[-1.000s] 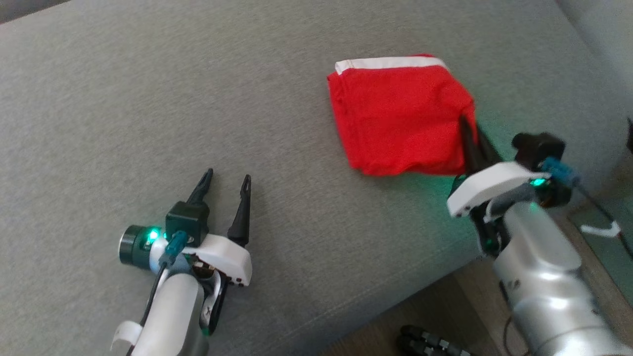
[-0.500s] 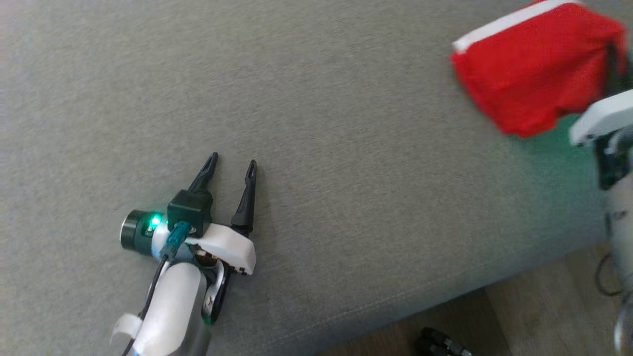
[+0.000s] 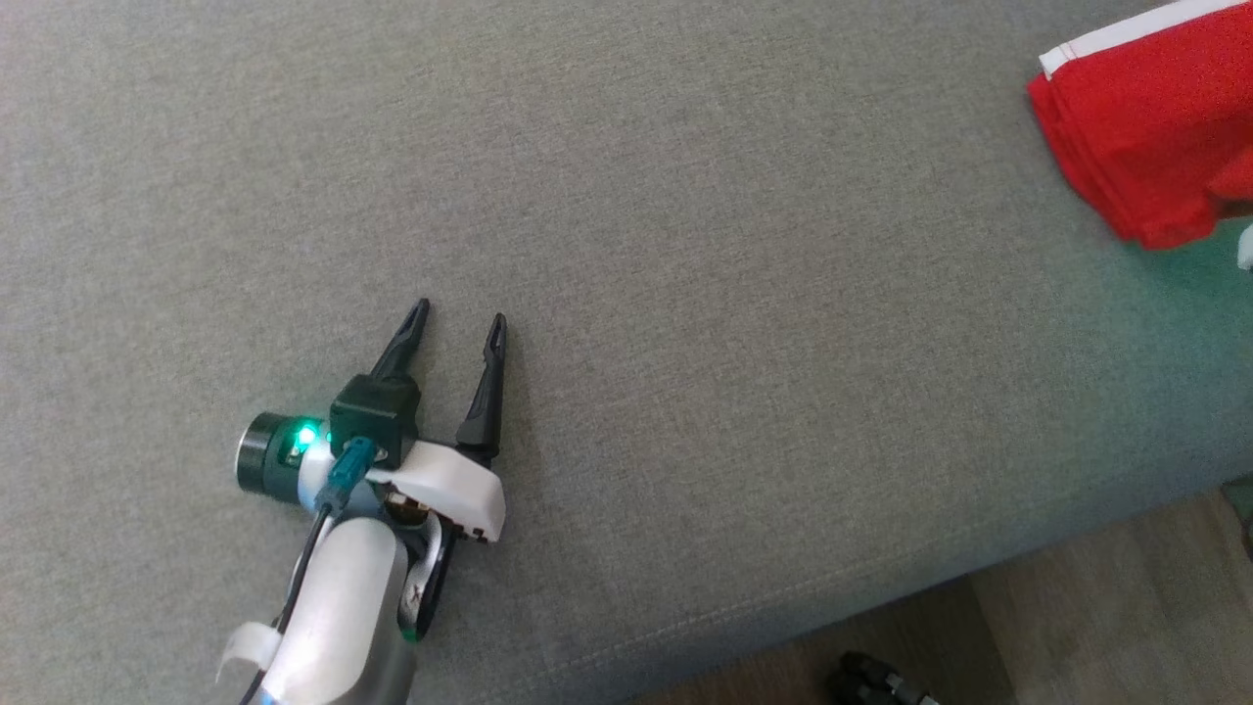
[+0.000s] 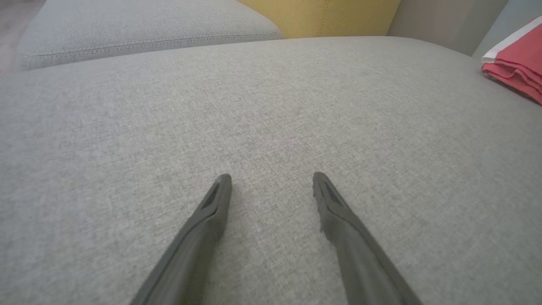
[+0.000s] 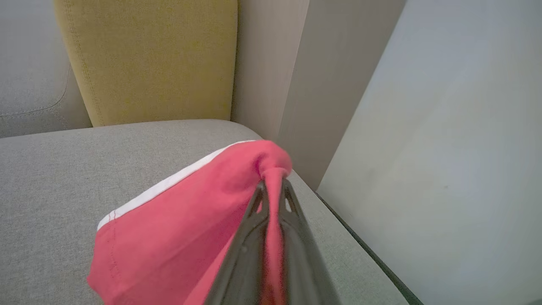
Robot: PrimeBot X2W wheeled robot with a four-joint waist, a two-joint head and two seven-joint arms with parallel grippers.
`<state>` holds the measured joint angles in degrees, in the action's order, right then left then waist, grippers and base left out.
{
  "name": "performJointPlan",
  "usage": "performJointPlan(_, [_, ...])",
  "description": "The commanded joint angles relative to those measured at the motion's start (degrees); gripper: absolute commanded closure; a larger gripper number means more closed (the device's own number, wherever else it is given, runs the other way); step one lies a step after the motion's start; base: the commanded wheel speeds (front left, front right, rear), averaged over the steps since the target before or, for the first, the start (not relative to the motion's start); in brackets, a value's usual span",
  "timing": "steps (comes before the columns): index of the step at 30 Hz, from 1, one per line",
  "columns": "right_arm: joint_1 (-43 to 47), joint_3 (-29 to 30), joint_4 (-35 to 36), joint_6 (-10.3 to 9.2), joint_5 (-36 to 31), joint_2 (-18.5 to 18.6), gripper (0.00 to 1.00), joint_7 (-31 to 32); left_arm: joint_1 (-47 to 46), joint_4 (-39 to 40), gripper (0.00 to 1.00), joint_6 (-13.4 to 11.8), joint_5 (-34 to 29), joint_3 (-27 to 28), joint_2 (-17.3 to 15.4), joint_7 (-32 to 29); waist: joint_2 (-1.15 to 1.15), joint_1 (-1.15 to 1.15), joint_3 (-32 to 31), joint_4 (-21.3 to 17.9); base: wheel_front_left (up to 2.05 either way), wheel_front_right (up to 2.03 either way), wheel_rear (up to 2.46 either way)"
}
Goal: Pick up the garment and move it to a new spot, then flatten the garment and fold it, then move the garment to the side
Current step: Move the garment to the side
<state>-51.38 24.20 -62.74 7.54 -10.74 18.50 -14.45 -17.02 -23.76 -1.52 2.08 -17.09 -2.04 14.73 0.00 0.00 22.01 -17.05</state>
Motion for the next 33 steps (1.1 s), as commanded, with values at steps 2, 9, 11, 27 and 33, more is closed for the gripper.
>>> performJointPlan(2, [-1.56,0.39,2.65,-0.05,-0.82,0.27,1.00,-0.54,-0.79,0.62,0.00,-0.38,-0.52,2.19,-0.97,0.27,0.00,0.00,0.12,0.14,0.00,0.00,0.00])
performJointPlan(9, [-1.12,1.51,5.87,-0.05,-2.09,-2.42,0.00,-0.55,-0.65,0.34,0.00,-0.66,-0.32,2.65,-0.96,0.27,0.00,0.00,-0.09,0.91,0.00,0.00,0.00])
performJointPlan(11, [-0.75,0.75,7.73,-0.05,-1.91,-3.41,0.00,-0.55,-0.45,0.35,0.00,-0.90,-0.10,2.99,-0.95,0.27,0.00,0.00,-0.48,1.18,0.00,0.00,0.00])
performJointPlan(27, [9.52,-15.36,23.42,-0.05,11.43,-11.60,0.00,-0.55,2.77,1.33,0.00,-4.52,1.94,5.40,-0.86,0.27,0.00,0.00,-6.22,7.47,0.00,0.00,0.00])
performJointPlan(33, [14.31,-19.14,25.75,-0.05,14.96,-13.01,0.00,-0.55,4.78,1.82,0.00,-5.67,2.48,7.48,-0.86,0.27,0.00,0.00,-8.20,9.84,0.00,0.00,0.00])
